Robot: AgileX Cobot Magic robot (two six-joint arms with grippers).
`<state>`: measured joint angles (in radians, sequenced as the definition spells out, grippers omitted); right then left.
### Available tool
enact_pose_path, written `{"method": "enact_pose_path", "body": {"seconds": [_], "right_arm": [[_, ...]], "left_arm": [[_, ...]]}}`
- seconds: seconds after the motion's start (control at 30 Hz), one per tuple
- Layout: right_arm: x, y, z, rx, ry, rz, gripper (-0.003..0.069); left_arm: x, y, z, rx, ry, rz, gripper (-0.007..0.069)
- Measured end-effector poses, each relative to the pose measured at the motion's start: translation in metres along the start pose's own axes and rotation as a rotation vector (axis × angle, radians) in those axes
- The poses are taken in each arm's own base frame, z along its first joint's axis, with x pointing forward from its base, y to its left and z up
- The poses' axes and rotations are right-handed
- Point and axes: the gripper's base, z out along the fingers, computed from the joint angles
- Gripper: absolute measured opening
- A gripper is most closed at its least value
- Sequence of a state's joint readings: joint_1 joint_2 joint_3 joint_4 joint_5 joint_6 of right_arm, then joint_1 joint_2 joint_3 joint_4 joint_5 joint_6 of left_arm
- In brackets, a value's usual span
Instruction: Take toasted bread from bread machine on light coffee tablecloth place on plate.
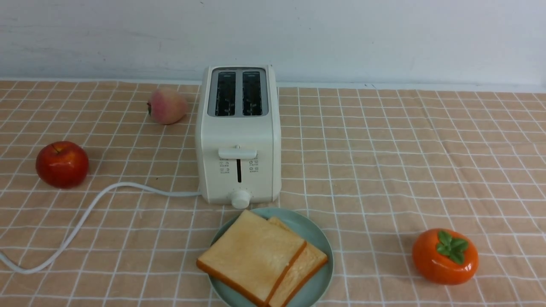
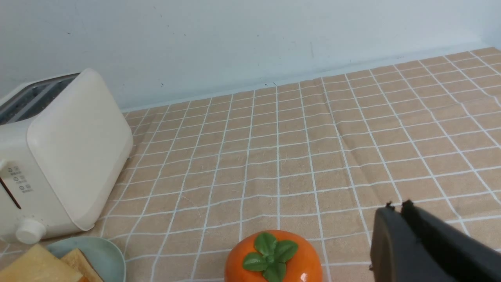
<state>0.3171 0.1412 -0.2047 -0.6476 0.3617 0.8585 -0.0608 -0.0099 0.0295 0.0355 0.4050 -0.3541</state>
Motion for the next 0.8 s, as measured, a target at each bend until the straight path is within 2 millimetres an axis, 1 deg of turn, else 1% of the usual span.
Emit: {"method": "enact_pose_path", "body": {"seconds": [0.67,0.8], "right_arm": [[0.0,0.0,0.0,0.0,0.0,0.0,0.0057],[-0.0014,-0.0011,0.0,0.013,-0.015,-0.052,0.0063]], "left_arm": [[0.0003,0.0,0.0001,0.001,0.001,-0.003,0.0014],[0.0003,0.0,0.0001,0.001,0.001,-0.003,0.0018]]}}
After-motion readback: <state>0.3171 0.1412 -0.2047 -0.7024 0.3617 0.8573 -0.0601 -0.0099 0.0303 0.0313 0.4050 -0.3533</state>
